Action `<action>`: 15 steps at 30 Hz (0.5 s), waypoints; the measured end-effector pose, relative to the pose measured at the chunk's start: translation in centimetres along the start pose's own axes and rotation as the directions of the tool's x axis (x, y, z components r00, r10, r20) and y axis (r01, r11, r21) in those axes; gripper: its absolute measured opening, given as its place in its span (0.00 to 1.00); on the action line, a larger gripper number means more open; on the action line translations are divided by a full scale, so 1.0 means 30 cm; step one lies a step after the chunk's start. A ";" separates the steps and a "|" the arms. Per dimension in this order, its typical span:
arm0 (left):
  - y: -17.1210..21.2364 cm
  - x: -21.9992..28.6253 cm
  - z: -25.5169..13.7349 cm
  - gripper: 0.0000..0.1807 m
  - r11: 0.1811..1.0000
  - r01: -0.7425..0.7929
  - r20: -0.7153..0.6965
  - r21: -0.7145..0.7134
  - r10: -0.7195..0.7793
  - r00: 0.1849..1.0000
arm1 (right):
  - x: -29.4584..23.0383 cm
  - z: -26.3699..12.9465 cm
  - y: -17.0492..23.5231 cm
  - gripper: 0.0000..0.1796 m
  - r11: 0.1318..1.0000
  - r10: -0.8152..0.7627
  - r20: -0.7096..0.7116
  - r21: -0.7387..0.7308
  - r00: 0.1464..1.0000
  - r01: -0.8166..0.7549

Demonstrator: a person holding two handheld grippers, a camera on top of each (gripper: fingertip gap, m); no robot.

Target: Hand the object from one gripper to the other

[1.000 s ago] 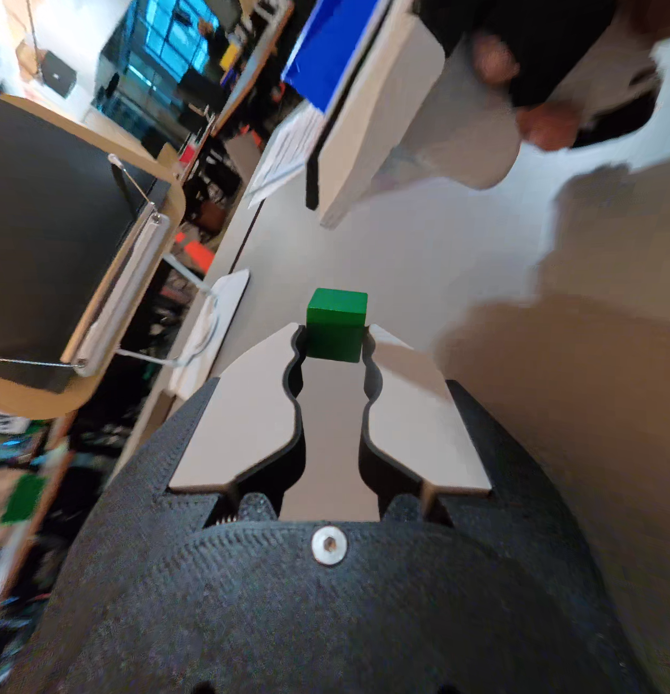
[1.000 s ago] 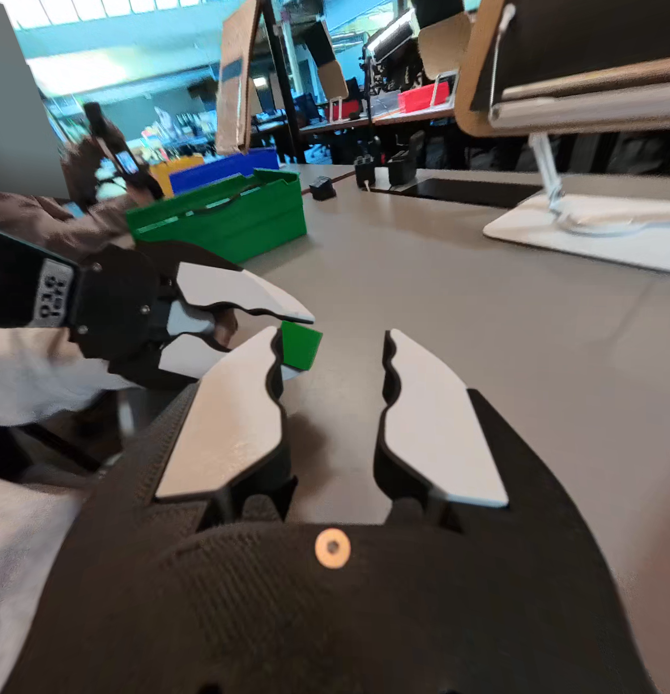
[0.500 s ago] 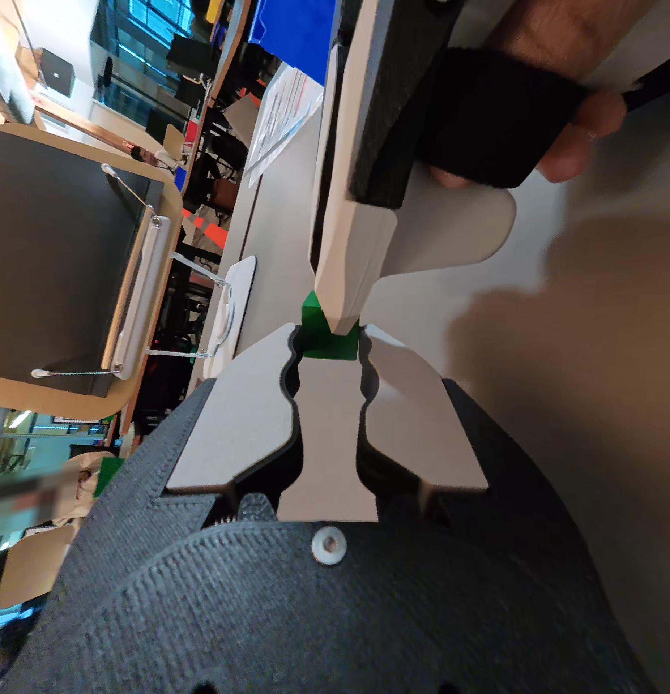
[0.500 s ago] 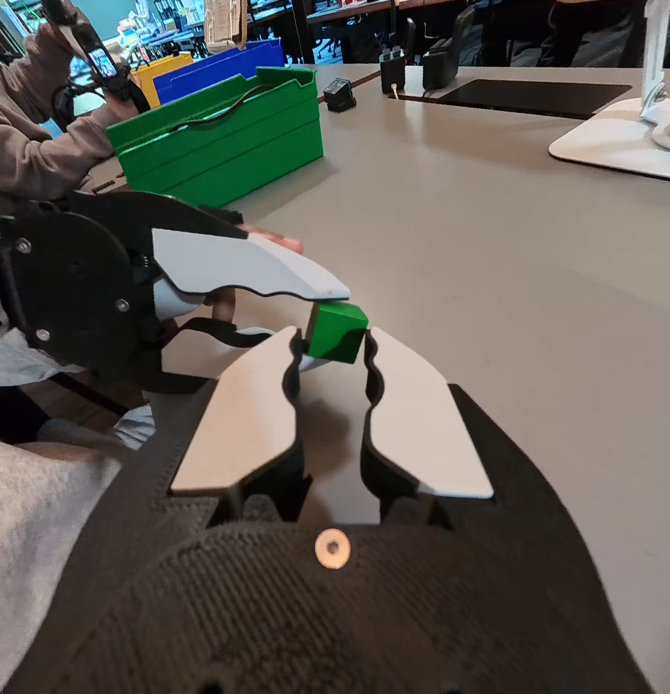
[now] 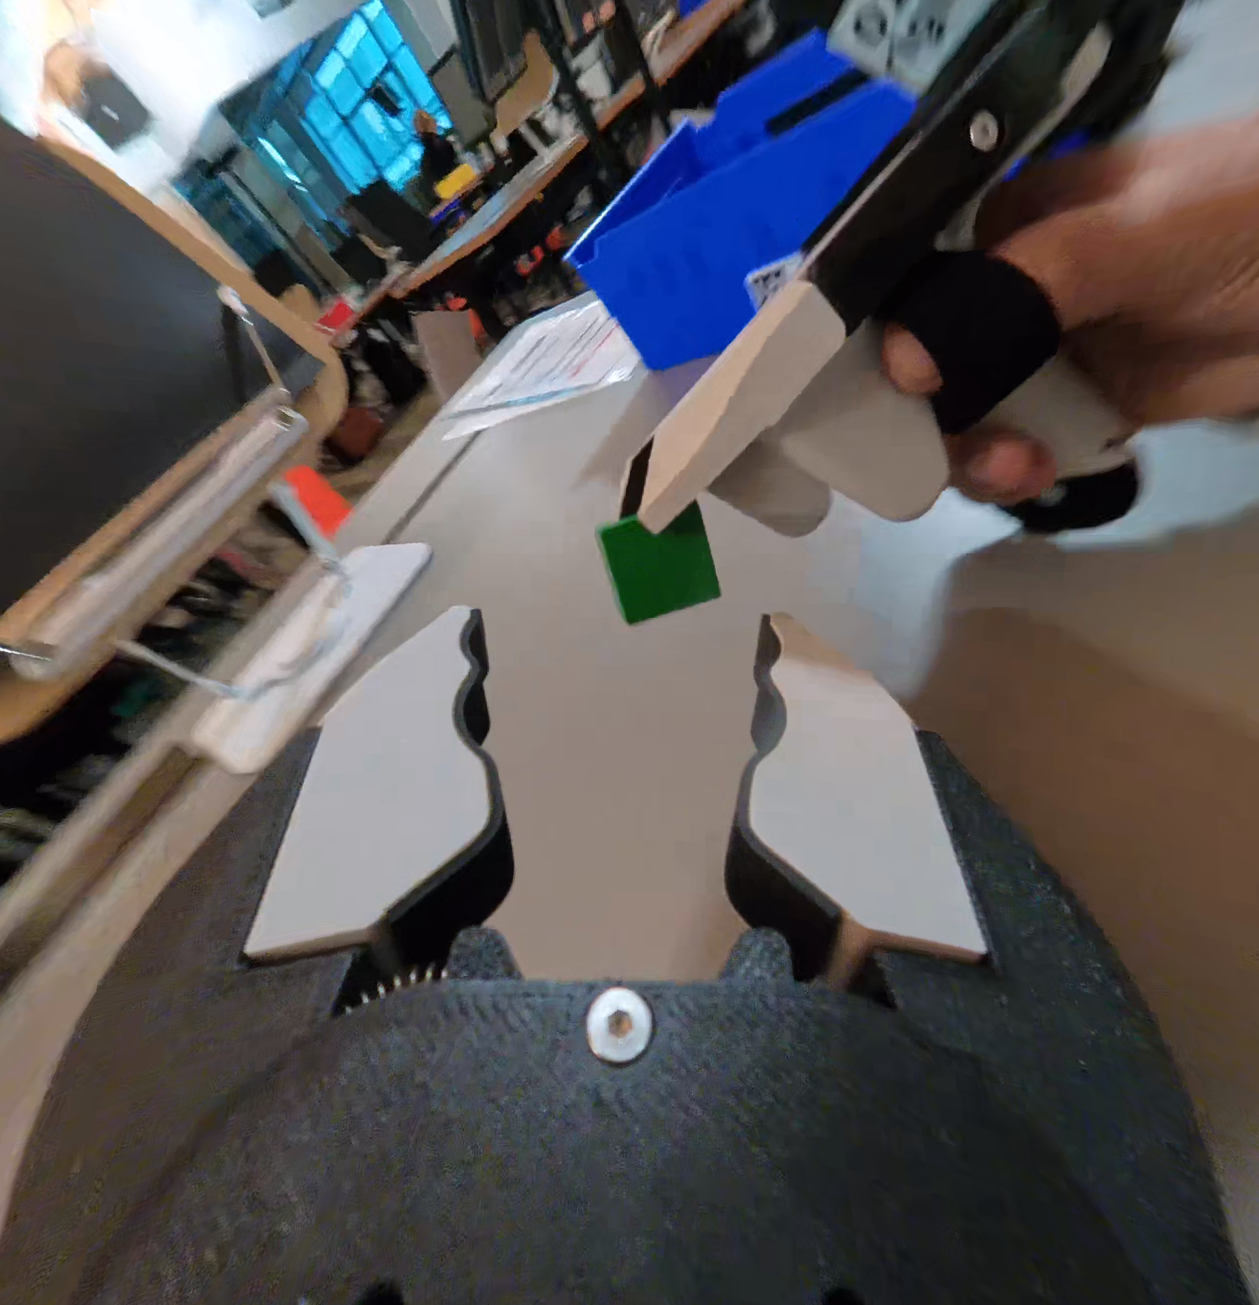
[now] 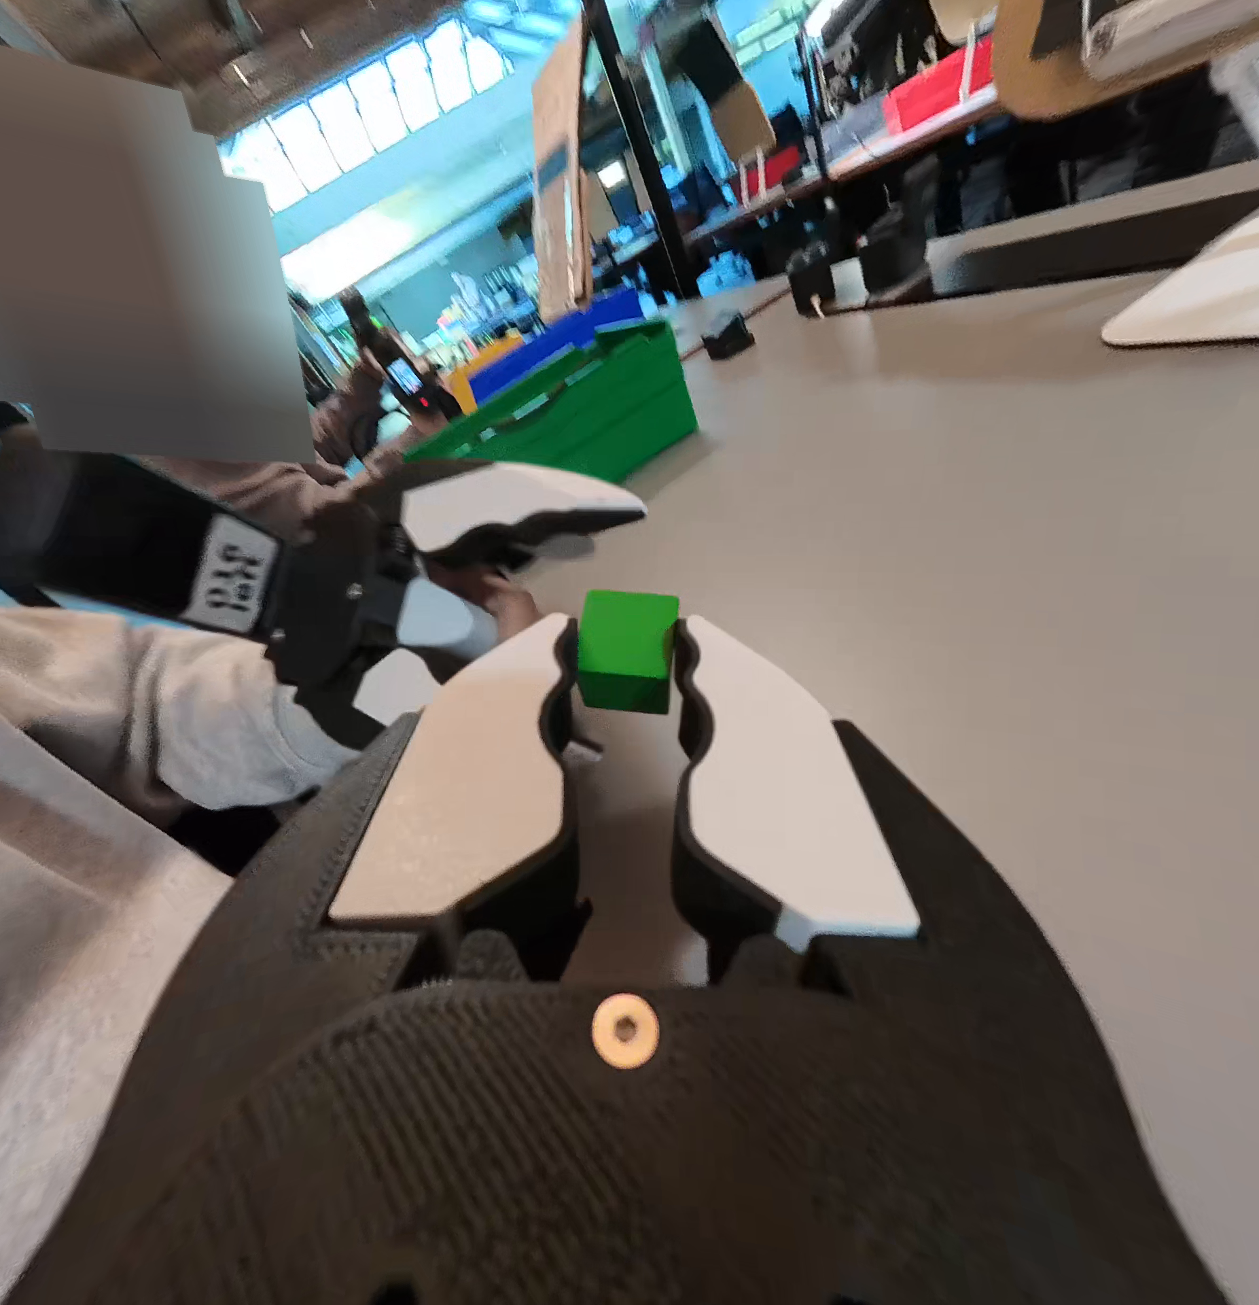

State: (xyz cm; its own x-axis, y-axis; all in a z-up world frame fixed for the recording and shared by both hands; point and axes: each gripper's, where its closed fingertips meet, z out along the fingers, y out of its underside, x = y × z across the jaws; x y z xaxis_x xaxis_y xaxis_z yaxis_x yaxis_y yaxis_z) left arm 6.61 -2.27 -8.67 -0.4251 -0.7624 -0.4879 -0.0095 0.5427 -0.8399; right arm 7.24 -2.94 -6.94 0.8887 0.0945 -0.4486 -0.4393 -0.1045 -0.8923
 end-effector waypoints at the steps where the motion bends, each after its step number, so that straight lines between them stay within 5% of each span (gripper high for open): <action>1: -0.005 0.011 -0.001 0.41 0.995 0.099 -0.063 0.026 -0.097 0.993 | -0.006 -0.007 -0.017 0.15 0.999 0.015 0.028 0.034 0.999 -0.016; 4: -0.034 0.044 -0.013 0.38 0.893 0.446 -0.304 0.065 -0.408 0.861 | -0.024 -0.025 -0.059 0.15 0.991 0.046 0.103 0.121 0.994 -0.058; 8: -0.091 0.034 -0.047 0.33 0.586 0.810 -0.572 -0.002 -0.665 0.480 | -0.042 -0.035 -0.082 0.15 0.978 0.078 0.174 0.176 0.982 -0.109; 11: -0.106 -0.001 -0.061 0.33 0.353 0.933 -0.662 -0.075 -0.717 0.218 | -0.063 -0.031 -0.088 0.15 0.973 0.085 0.221 0.193 0.972 -0.129; 15: -0.114 0.004 -0.067 0.31 0.292 0.949 -0.701 -0.115 -0.701 0.131 | -0.085 -0.018 -0.086 0.15 0.971 0.066 0.235 0.207 0.970 -0.116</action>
State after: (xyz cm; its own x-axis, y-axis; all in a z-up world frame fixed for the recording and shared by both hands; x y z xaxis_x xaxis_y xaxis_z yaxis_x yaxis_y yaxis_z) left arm 4.78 -3.51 -5.37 -0.6835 -0.2332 0.6917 -0.5106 -0.5245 -0.6813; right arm 6.16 -3.46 -3.47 0.8021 0.3170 -0.5061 -0.5571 0.0921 -0.8253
